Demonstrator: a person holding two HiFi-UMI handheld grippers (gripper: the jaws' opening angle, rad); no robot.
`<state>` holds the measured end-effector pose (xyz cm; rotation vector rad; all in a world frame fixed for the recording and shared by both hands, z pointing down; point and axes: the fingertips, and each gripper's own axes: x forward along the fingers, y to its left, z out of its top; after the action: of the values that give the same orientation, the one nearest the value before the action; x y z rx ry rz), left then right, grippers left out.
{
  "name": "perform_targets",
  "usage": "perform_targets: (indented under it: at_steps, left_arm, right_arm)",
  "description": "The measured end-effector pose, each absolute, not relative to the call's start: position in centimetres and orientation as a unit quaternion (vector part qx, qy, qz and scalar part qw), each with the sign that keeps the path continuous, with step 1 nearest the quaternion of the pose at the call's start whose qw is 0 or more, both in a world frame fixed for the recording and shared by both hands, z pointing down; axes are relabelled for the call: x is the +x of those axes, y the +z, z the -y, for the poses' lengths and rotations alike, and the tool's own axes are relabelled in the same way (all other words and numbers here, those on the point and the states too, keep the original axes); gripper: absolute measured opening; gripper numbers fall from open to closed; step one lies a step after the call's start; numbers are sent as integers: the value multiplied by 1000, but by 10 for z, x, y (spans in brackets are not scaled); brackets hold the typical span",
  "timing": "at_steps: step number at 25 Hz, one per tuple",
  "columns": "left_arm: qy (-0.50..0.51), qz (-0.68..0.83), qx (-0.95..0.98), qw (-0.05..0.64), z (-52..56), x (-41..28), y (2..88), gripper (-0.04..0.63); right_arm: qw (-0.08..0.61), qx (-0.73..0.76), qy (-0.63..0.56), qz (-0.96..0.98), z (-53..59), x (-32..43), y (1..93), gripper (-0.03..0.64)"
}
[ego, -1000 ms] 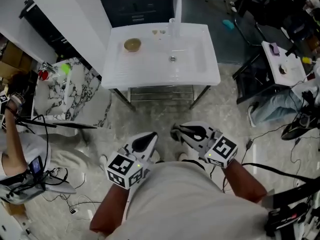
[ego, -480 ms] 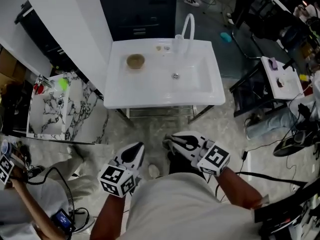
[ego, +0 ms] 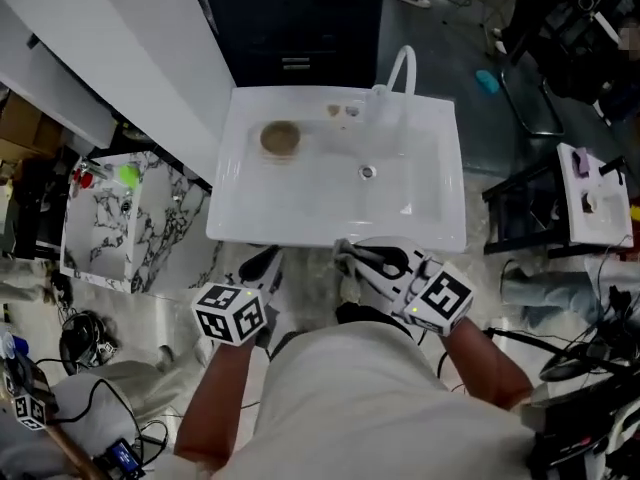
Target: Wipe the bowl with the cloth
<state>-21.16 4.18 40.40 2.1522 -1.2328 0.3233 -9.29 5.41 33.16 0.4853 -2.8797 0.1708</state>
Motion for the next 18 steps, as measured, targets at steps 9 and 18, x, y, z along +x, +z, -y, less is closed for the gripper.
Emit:
perform_targets:
  at_steps: [9,18]
  left_arm:
    - [96,519,745,408,79,-243,462,98]
    - [52,516,684,513,186,-286,522,150]
  right_arm:
    - [122,144,57,980,9,-75,350,37]
    - [124,198,56,971,56,-102,346,37]
